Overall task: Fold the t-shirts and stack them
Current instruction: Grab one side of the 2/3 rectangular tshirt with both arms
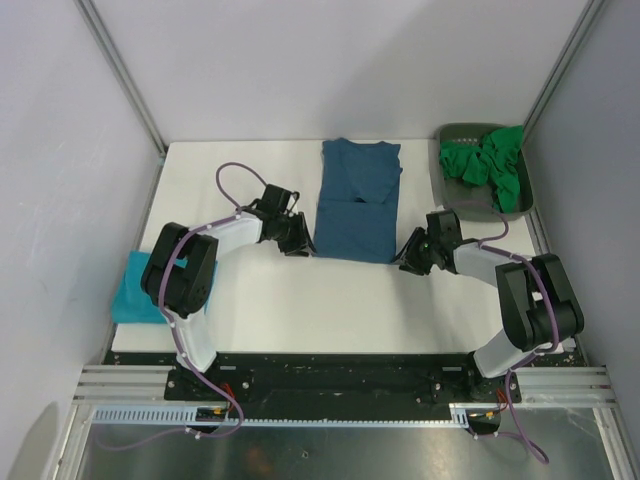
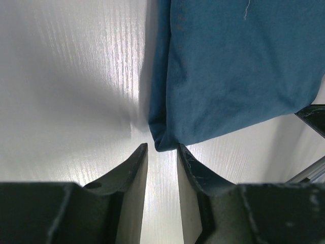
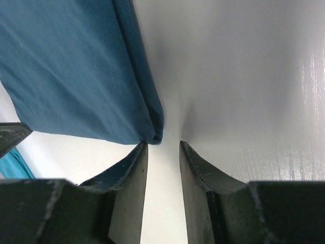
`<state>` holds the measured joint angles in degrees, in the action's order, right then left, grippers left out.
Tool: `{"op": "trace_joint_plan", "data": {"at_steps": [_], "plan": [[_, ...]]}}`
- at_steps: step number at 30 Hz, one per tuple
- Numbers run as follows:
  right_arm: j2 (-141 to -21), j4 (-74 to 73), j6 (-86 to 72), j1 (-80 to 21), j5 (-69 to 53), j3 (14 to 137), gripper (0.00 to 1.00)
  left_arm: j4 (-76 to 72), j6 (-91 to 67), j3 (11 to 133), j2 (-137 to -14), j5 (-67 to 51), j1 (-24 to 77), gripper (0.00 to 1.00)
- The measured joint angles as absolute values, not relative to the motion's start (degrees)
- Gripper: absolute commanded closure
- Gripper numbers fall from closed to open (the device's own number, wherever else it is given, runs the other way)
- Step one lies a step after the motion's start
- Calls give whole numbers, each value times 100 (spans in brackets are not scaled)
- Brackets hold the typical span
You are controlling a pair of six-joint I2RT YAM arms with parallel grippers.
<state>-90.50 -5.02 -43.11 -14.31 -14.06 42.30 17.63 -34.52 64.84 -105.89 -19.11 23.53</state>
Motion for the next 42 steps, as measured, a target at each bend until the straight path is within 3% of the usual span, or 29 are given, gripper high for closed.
{"op": "trace_joint_plan", "data": {"at_steps": [24, 33, 42], "plan": [[-8956, -423, -4506, -1450, -1323, 4257, 64, 1682, -3459, 6484, -10803, -1914, 2364, 67], [-8694, -508, -4506, -1455, -1271, 4257, 64, 1581, -3542, 6484, -10866, -1903, 2405, 85], [-8764, -447, -4547, -1474, -1269, 4261, 64, 1555, -3601, 6484, -10877, -1846, 2438, 95]]}}
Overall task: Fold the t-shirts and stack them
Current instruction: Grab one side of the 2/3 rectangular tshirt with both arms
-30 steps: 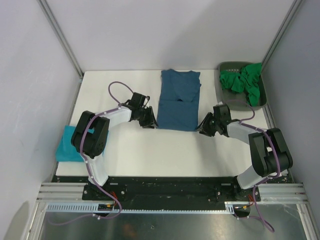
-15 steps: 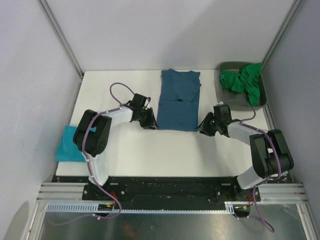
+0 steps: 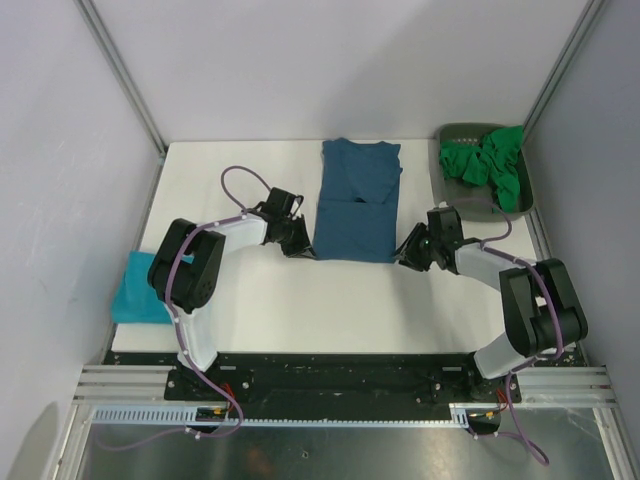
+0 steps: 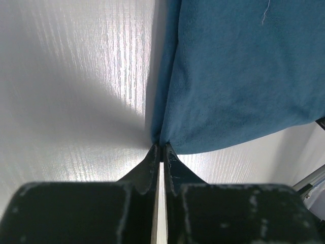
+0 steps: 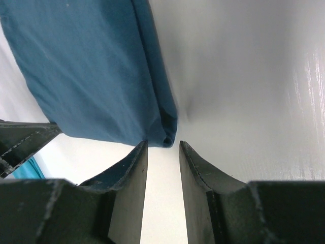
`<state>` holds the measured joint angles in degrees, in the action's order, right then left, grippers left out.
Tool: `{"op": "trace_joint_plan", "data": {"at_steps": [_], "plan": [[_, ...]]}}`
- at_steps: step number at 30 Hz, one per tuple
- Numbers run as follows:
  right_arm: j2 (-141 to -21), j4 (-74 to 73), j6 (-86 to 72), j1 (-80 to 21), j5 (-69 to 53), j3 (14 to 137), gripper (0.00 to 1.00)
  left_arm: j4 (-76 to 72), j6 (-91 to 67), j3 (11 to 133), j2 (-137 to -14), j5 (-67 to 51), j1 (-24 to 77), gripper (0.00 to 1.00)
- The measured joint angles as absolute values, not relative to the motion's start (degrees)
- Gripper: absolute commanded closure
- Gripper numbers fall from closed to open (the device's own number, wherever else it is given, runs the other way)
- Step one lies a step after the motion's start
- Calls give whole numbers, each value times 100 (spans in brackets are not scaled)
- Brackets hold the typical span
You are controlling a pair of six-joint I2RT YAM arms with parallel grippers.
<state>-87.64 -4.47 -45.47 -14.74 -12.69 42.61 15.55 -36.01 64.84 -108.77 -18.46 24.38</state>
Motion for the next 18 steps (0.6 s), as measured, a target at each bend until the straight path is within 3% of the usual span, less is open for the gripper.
{"op": "trace_joint_plan", "data": {"at_steps": [9, 18], "plan": [[-9207, -259, -4604, -1505, -1282, 4268, 66, 1553, -3603, 6484, -10877, -1841, 2443, 99], [-9312, -156, -4676, -1568, -1258, 4285, 98, 1551, -3603, 6482, -10877, -1831, 2460, 100]]}}
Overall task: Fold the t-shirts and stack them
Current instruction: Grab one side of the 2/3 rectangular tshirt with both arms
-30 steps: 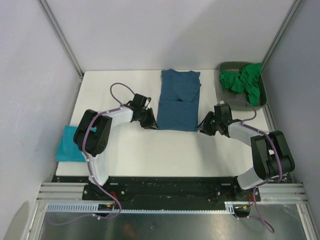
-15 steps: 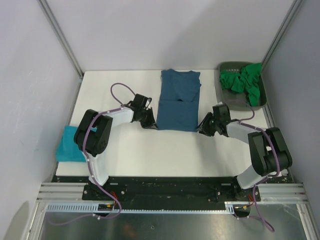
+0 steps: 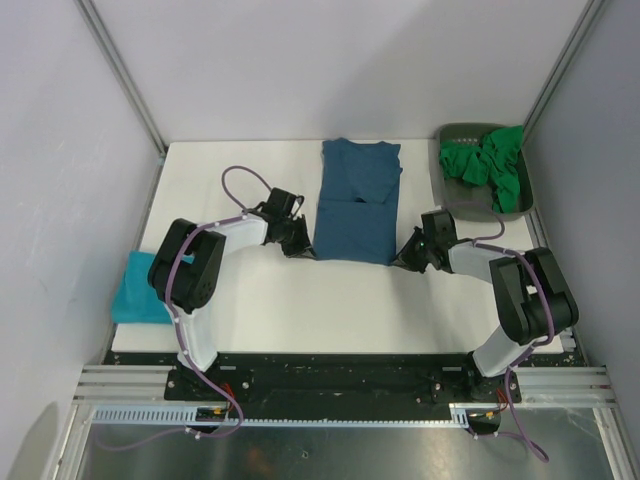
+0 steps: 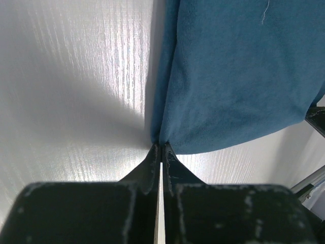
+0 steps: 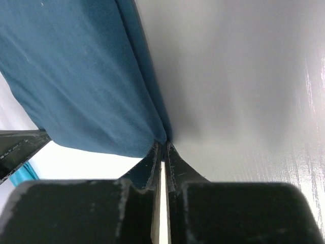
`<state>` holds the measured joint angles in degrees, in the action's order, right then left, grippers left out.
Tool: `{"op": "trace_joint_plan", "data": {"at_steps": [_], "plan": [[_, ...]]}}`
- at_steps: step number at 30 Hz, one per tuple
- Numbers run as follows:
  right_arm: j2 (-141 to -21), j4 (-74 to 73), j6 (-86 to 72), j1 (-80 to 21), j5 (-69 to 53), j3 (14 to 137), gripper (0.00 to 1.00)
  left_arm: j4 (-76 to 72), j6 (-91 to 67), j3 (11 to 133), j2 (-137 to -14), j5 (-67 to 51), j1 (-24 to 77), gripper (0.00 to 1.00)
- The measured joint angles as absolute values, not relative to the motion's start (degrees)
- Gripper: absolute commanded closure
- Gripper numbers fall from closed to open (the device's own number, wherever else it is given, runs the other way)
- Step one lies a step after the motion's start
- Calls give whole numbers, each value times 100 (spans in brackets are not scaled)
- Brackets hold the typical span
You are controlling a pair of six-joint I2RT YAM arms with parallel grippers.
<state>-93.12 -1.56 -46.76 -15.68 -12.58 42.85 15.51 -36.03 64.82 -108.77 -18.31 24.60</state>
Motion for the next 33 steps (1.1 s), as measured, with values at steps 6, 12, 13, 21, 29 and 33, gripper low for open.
{"op": "trace_joint_plan", "data": {"at_steps": [6, 12, 13, 21, 29, 33], "plan": [[-9286, -191, -4687, -1656, -1146, 4287, 100, 1352, -3669, 6283, -10783, -1782, 2480, 100], [-8663, -655, -4689, -2032, -934, 4226, 100, 1251, -3911, 5295, -9911, -1369, 2659, 100], [-8436, -727, -4696, -2108, -908, 4158, 100, 1278, -3966, 5063, -9666, -1304, 2700, 100], [-6320, -1494, -5203, -3356, -381, 3308, 100, 1391, -4499, 3271, -7207, -1061, 3033, 100], [-4952, -2670, -6136, -5039, 602, 3050, 100, 1785, -5170, 2056, -4547, -954, 3253, 100], [-4670, -3000, -6490, -5382, 978, 3050, 100, 1898, -5258, 2038, -4233, -956, 3323, 100]]}}
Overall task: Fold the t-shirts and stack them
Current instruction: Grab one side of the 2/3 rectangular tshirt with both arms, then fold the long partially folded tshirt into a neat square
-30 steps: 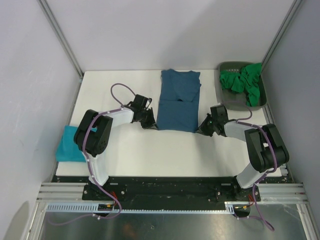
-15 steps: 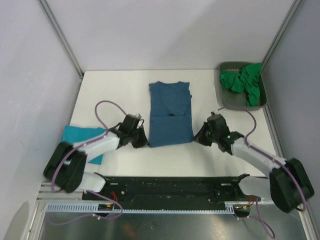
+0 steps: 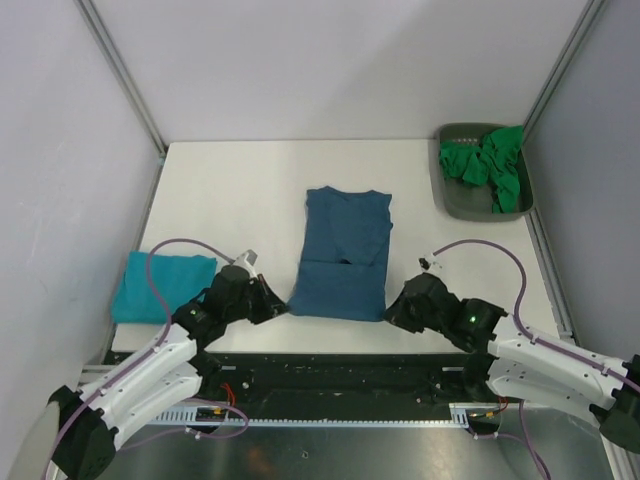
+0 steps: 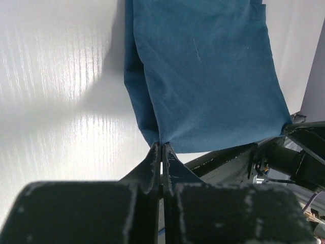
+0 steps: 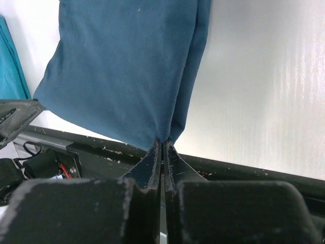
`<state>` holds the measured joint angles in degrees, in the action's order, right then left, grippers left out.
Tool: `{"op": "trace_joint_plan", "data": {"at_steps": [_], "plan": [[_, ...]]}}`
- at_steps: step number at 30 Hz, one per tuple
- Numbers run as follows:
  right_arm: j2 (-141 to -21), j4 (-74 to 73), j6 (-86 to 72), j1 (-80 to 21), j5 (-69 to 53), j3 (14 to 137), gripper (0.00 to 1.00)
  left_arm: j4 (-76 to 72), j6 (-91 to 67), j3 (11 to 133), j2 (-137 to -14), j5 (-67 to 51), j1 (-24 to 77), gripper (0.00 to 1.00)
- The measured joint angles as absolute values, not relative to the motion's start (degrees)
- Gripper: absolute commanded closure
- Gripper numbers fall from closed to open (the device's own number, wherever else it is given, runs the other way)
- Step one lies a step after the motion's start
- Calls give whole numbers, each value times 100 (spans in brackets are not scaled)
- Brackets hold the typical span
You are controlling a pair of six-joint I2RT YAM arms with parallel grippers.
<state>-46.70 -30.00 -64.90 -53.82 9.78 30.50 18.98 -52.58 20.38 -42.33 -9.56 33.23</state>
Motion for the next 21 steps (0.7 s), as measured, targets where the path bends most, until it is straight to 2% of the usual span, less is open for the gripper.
{"op": "trace_joint_plan", "data": {"at_steps": [6, 11, 16, 21], "plan": [[-4624, -3175, -6622, -5398, 1249, 3068, 100, 2132, -5168, 2521, -4563, -906, 3354, 100], [-4943, -3288, -6167, -4541, 1208, 3647, 100, 2196, -4869, 3811, -5553, -784, 3312, 100], [-6272, -2919, -5212, -3100, 768, 5048, 100, 2145, -4499, 5428, -6965, -766, 2917, 100], [-8012, -2217, -4521, -2141, 185, 6298, 100, 2062, -4215, 7091, -8774, -915, 2401, 100]]}}
